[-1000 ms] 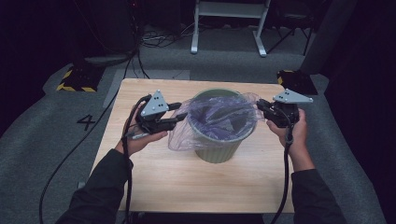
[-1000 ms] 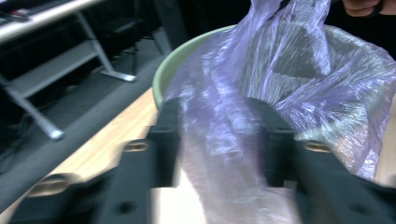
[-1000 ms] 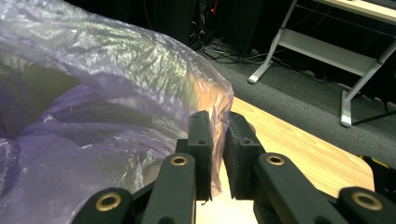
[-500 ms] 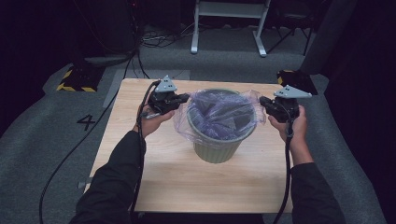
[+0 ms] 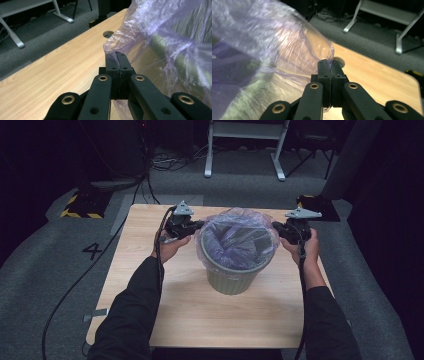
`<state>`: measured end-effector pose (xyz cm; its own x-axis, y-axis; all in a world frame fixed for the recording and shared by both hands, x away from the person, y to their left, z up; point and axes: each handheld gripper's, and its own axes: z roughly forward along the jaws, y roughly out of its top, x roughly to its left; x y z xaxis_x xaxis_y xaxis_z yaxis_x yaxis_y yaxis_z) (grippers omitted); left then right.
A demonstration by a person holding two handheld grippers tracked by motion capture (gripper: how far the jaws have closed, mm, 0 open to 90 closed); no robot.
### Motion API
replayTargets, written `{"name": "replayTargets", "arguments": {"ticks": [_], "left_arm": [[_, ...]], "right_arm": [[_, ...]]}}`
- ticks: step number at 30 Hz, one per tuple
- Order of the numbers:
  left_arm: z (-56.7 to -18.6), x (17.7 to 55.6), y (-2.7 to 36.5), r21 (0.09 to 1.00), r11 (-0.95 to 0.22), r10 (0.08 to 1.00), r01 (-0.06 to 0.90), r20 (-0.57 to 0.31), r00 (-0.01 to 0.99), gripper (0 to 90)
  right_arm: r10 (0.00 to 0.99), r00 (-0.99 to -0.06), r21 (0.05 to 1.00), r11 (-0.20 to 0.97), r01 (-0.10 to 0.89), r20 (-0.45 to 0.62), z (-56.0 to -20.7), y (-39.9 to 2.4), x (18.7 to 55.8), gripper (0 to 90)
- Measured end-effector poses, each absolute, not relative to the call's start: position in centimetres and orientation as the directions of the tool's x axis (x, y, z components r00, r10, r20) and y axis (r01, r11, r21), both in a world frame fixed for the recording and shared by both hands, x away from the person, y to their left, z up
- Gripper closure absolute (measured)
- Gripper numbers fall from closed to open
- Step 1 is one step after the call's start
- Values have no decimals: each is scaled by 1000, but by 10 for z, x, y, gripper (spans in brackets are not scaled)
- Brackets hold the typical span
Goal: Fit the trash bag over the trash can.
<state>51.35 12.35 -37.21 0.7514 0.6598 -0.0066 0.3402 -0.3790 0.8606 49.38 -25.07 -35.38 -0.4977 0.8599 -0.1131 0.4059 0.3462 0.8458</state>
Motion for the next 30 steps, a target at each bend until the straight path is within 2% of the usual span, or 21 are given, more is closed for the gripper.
{"name": "replayTargets", "arguments": {"ticks": [10,16,22,24,28,30], "left_arm": [[-398,526,113,814,-385,649,434,-96,755,896],[-411,522,114,788,-423,632,448,-98,769,896],[-418,511,130,798,-395,632,455,-123,765,891],[-419,508,136,807,-383,634,450,-126,763,859],[-418,502,150,831,-326,655,450,-144,741,683],[-415,497,157,842,-307,662,443,-145,735,584]], "right_arm": [[863,-506,803,313,507,-18,-382,-256,504,888],[851,-525,797,317,514,0,-395,-258,497,887],[851,-526,812,301,499,9,-405,-270,488,861],[850,-527,818,299,491,6,-406,-273,485,831],[849,-528,842,287,457,-3,-405,-281,479,716],[846,-533,858,278,431,-6,-402,-285,476,617]]}}
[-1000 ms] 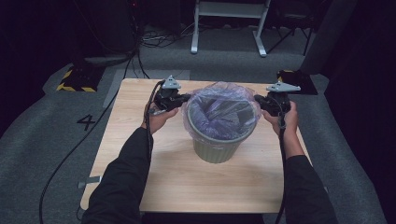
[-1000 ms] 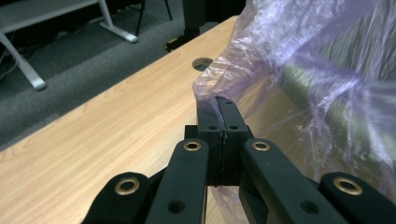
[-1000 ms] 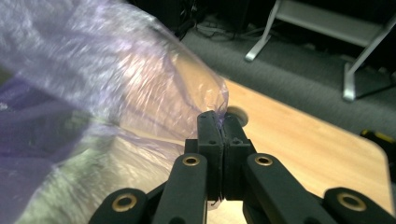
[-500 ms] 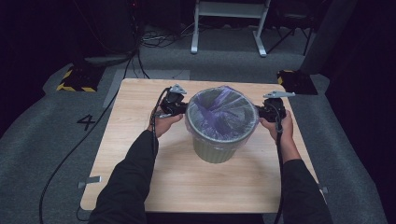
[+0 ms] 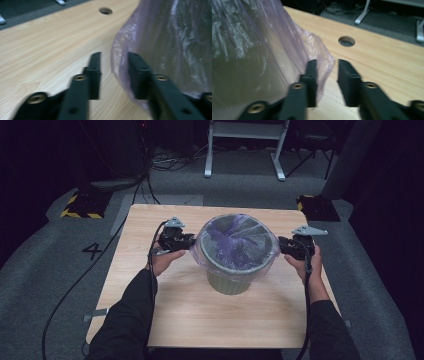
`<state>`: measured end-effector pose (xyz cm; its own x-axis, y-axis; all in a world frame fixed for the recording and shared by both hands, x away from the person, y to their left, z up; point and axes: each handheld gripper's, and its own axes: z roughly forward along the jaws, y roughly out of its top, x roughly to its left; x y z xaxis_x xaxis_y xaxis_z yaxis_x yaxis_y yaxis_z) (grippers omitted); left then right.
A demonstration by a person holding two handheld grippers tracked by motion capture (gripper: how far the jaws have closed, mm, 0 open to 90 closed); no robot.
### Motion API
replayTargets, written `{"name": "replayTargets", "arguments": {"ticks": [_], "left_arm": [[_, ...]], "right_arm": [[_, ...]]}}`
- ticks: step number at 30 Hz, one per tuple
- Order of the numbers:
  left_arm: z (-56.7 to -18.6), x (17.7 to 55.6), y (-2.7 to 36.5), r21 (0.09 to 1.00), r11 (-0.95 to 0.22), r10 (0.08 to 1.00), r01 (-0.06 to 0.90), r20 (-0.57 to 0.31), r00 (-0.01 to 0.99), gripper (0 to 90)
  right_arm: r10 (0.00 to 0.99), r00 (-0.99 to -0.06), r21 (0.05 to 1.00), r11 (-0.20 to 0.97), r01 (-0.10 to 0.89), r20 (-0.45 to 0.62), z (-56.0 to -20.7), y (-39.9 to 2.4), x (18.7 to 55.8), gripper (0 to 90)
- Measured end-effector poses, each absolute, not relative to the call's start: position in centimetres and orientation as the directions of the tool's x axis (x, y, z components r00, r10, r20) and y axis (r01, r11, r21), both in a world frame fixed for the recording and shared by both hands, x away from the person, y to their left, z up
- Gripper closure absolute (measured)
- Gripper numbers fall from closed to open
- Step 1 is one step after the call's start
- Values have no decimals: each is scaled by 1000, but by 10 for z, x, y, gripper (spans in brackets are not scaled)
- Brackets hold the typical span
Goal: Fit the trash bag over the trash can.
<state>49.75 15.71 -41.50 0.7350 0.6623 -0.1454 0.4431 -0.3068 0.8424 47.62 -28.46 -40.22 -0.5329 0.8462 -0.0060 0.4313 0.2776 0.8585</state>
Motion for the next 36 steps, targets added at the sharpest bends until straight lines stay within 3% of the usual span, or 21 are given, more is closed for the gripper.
{"name": "replayTargets", "arguments": {"ticks": [4,11,19,28,30,33,34,36], "left_arm": [[-410,487,170,865,-298,661,405,-119,741,397],[-404,470,184,880,-305,629,363,-100,771,253],[-402,452,196,897,-297,575,327,-106,811,211],[-405,426,176,903,-336,479,268,-81,874,211],[-407,422,171,900,-346,473,263,-75,878,211],[-408,418,162,897,-366,459,248,-57,886,226],[-408,417,161,895,-374,463,242,-46,885,285],[-409,416,158,890,-397,455,223,-20,890,431]], "right_arm": [[835,-548,864,312,395,-51,-394,-293,468,489],[805,-573,849,403,341,-152,-386,-303,454,371],[714,-681,866,435,245,-166,-385,-300,427,321],[591,-777,857,496,138,-216,-392,-273,393,290],[598,-771,859,493,140,-218,-394,-270,390,329],[604,-768,871,473,133,-211,-397,-268,388,497],[597,-774,878,464,118,-211,-398,-268,387,602],[586,-783,889,447,101,-206,-399,-268,385,713]]}}
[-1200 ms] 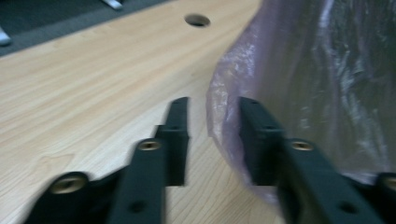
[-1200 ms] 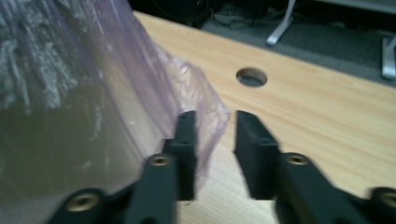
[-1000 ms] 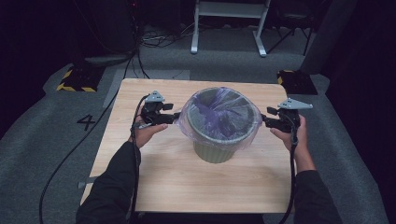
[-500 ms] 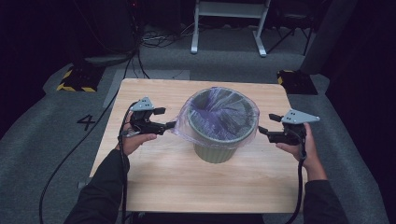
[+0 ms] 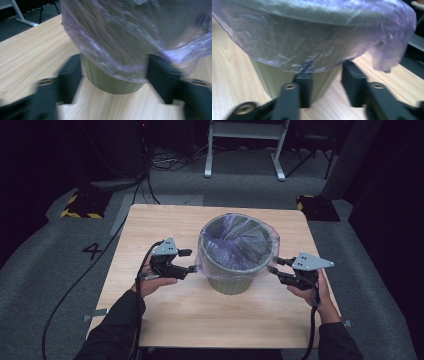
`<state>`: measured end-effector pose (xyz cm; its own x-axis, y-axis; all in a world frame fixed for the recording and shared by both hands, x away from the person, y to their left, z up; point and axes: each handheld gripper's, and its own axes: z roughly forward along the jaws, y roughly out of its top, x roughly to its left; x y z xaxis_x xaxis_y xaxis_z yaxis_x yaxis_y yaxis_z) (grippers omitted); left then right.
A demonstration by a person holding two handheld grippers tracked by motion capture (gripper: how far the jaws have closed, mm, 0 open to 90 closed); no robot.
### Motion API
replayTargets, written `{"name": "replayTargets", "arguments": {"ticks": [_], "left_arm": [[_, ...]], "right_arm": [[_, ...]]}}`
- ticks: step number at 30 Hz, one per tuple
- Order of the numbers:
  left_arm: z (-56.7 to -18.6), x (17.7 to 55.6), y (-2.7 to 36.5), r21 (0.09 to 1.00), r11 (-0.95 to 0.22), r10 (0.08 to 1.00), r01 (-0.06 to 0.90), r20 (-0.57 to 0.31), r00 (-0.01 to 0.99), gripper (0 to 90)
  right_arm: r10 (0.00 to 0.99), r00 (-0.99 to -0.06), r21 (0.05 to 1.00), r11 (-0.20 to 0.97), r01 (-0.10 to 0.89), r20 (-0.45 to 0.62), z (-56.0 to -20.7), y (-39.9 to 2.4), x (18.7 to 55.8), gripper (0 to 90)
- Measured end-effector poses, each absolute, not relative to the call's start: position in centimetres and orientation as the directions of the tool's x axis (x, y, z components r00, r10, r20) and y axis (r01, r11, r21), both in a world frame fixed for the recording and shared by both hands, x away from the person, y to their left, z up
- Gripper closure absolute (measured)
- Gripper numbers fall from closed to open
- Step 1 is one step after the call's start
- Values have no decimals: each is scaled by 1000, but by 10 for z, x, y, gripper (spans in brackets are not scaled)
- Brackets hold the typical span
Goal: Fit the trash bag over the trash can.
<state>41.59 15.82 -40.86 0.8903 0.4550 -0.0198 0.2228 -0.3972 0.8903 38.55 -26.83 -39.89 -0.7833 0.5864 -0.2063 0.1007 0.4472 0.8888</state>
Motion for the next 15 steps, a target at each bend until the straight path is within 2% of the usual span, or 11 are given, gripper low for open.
{"name": "replayTargets", "arguments": {"ticks": [2,3,4,5,12,15], "left_arm": [[-410,415,156,880,-427,459,208,13,888,651],[-411,415,154,872,-445,455,204,24,890,709],[-412,415,153,864,-462,461,198,43,886,819],[-413,415,151,859,-474,468,196,57,882,882],[-418,414,147,843,-500,465,198,69,883,896],[-418,410,151,855,-476,463,204,46,885,760]], "right_arm": [[579,-786,889,449,88,-215,-401,-268,384,813],[577,-787,887,453,85,-219,-402,-267,384,848],[576,-787,887,455,83,-222,-403,-267,383,887],[575,-788,886,456,83,-222,-404,-267,383,899],[573,-792,887,453,91,-211,-410,-267,377,899],[583,-782,888,451,85,-221,-411,-268,371,725]]}}
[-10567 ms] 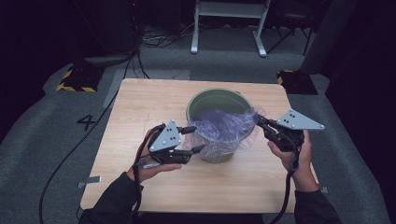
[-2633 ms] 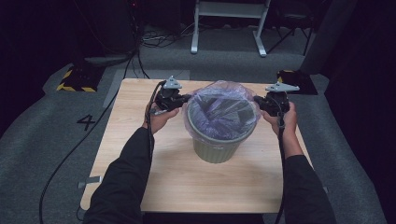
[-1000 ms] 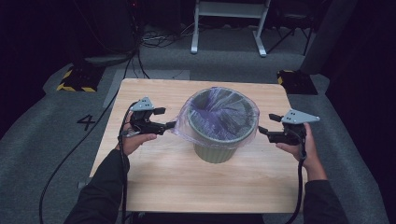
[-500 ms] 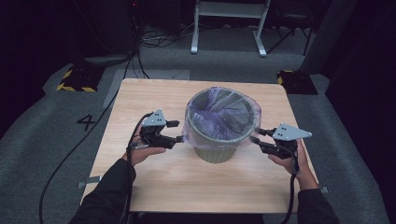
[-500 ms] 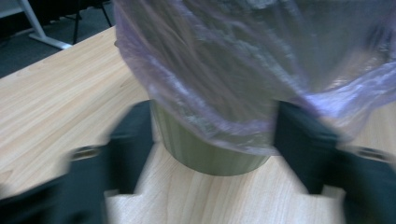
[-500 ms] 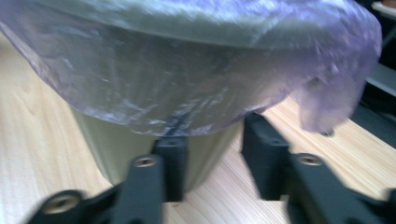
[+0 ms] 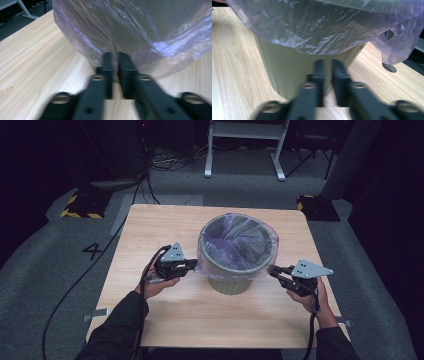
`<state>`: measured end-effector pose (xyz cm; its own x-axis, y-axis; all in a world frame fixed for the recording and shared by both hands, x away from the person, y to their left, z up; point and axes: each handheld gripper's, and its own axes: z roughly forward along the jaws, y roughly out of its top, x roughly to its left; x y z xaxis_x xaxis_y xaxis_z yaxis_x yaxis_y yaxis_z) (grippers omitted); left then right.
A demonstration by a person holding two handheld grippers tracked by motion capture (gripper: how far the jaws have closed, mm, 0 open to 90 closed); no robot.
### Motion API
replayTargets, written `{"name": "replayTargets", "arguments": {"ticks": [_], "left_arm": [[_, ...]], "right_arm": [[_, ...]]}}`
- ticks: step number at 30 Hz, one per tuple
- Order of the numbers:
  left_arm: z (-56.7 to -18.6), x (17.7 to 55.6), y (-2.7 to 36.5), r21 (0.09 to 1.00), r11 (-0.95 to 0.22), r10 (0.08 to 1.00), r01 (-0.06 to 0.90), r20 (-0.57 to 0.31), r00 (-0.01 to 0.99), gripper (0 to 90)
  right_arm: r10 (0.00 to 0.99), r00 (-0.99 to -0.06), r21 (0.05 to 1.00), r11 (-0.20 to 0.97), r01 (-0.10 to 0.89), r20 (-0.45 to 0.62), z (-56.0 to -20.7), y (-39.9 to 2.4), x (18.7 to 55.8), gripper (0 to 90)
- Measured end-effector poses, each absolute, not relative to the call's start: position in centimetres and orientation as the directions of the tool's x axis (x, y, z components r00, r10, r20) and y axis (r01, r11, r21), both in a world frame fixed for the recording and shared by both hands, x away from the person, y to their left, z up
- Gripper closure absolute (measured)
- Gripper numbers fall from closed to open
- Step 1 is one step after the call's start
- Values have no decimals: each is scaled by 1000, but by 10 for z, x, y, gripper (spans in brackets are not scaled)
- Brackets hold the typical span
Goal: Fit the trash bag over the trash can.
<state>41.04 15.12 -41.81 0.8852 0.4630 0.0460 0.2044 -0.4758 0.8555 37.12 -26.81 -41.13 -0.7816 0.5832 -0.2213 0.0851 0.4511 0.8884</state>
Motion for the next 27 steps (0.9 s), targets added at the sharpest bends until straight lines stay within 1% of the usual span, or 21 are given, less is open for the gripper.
{"name": "replayTargets", "arguments": {"ticks": [1,2,4,6,7,8,9,11,13,15,17,18,20,21,22,24,26,27], "left_arm": [[-418,408,153,860,-472,461,196,51,886,724],[-418,405,154,864,-464,459,195,46,887,656],[-418,400,154,865,-459,453,204,30,891,443],[-419,394,153,862,-461,437,213,12,899,267],[-419,391,152,862,-461,431,210,11,902,210],[-419,388,151,861,-470,424,195,26,905,177],[-419,384,149,862,-472,428,185,40,903,162],[-418,378,147,868,-464,420,174,43,906,153],[-414,374,143,870,-468,428,155,70,901,155],[-409,371,140,878,-461,424,133,86,901,160],[-404,368,135,877,-468,436,110,120,892,212],[-402,367,133,876,-472,434,103,129,892,263],[-400,368,128,865,-493,455,93,165,875,391],[-399,368,127,864,-496,433,87,159,887,473],[-399,368,126,864,-497,430,79,166,888,596],[-399,368,123,854,-515,435,75,185,881,755],[-399,369,122,851,-521,435,64,201,878,878],[-399,369,122,849,-524,429,65,197,882,896]], "right_arm": [[588,-777,889,451,83,-226,-412,-268,370,662],[594,-772,891,447,84,-225,-412,-268,368,572],[617,-752,892,443,88,-232,-411,-269,365,441],[637,-727,885,457,87,-257,-411,-268,362,368],[650,-710,881,465,88,-272,-411,-267,360,329],[661,-695,879,468,89,-282,-411,-266,359,306],[669,-685,880,466,87,-287,-410,-266,359,300],[687,-661,883,463,78,-302,-408,-266,359,290],[690,-653,887,459,62,-312,-405,-265,358,295],[692,-636,884,466,32,-341,-401,-263,356,322],[683,-635,883,469,4,-360,-399,-260,354,396],[678,-632,879,476,-12,-375,-398,-259,353,443],[661,-629,869,493,-45,-408,-397,-256,351,586],[650,-634,866,496,-65,-420,-396,-255,349,643],[639,-639,865,496,-83,-428,-395,-255,347,717],[626,-642,859,500,-104,-442,-393,-255,344,828],[622,-631,847,521,-109,-464,-392,-254,342,894],[620,-633,846,522,-109,-464,-392,-254,341,900]]}}
